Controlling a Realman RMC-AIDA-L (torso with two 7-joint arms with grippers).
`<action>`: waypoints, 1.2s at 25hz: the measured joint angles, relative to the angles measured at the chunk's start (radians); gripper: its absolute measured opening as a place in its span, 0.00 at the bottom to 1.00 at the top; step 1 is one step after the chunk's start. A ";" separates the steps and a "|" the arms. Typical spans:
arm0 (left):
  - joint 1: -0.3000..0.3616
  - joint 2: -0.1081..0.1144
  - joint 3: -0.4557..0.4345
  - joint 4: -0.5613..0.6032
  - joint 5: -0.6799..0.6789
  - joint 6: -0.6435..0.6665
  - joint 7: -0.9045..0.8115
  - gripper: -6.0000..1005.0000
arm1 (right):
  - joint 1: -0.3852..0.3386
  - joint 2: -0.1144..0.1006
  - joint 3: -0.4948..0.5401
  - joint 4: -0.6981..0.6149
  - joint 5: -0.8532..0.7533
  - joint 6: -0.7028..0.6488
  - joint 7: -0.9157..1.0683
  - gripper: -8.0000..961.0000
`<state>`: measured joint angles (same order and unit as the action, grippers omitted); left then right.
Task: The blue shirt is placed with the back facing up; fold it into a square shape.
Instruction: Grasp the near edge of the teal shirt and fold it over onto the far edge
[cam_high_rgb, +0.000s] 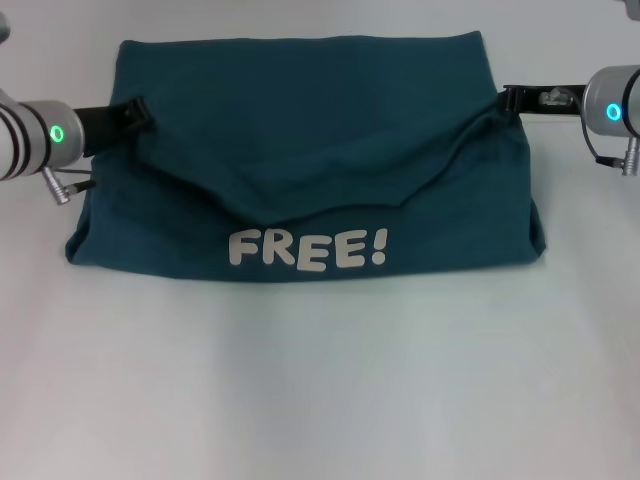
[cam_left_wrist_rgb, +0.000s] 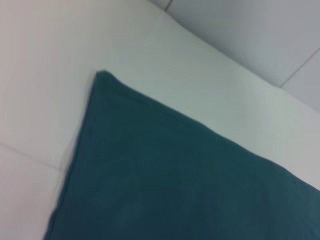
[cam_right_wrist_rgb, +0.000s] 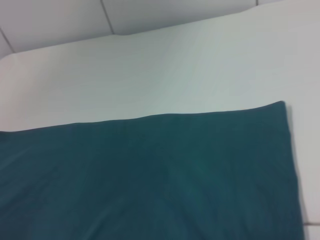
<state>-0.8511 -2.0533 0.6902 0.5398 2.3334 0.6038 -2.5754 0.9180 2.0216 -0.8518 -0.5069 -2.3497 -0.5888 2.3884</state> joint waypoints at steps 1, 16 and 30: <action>-0.004 -0.001 0.005 -0.003 0.000 -0.015 0.000 0.02 | 0.003 0.000 -0.007 0.008 0.000 0.016 0.000 0.08; -0.032 -0.001 0.019 -0.035 -0.006 -0.093 -0.002 0.02 | 0.038 -0.015 -0.027 0.040 0.000 0.087 0.000 0.09; -0.036 -0.007 0.036 -0.026 -0.011 -0.101 0.048 0.02 | 0.045 -0.011 -0.027 0.044 0.000 0.087 -0.002 0.10</action>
<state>-0.8866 -2.0607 0.7258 0.5135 2.3229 0.5033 -2.5276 0.9635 2.0108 -0.8792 -0.4629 -2.3501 -0.5021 2.3860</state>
